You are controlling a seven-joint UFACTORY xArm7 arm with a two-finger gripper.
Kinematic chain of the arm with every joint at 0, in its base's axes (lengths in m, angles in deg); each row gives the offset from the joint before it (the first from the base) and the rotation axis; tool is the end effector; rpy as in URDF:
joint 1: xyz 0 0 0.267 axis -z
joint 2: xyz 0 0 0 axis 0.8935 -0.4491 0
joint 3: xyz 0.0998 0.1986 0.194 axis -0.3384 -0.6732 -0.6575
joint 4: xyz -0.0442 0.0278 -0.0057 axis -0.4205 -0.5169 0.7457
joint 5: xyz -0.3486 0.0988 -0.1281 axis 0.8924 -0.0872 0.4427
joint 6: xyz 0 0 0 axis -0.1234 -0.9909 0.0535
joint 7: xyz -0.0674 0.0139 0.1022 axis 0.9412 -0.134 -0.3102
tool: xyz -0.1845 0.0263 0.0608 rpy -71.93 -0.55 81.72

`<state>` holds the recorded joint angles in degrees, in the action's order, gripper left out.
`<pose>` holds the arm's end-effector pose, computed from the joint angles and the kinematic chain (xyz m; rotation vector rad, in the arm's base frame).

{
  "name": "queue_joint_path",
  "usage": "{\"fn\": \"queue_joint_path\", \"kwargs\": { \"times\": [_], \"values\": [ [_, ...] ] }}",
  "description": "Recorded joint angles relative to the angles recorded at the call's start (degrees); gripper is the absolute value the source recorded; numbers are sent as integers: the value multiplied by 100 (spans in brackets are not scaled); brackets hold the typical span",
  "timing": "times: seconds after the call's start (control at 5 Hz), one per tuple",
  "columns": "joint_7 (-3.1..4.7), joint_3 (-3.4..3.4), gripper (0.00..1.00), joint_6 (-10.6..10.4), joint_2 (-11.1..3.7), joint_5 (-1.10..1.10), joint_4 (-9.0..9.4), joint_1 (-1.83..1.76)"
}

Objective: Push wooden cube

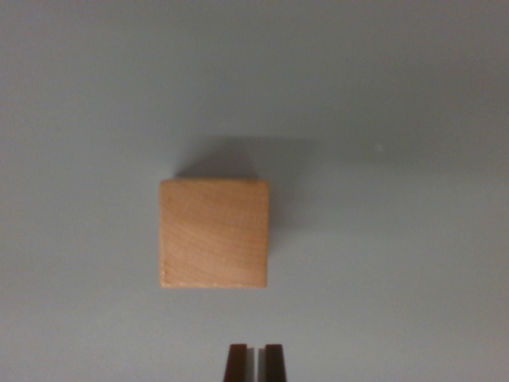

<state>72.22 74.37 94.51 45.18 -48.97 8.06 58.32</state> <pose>0.4424 0.0865 0.0545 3.0828 0.0267 -0.0934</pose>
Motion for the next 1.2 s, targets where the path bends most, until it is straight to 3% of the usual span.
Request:
{"fn": "queue_joint_path", "kwargs": {
  "times": [0.2,0.4,0.6,0.8,1.0,1.2],
  "values": [
    [0,0,0,0,0,0,0,0],
    [-96,-32,0,-235,-21,28,219,-30],
    [-96,-32,0,-235,-21,28,219,-30],
    [-185,-62,0,-456,-40,54,424,-57],
    [-185,-62,0,-456,-40,54,424,-57],
    [-268,-90,0,-660,-58,78,614,-83]
  ]
}}
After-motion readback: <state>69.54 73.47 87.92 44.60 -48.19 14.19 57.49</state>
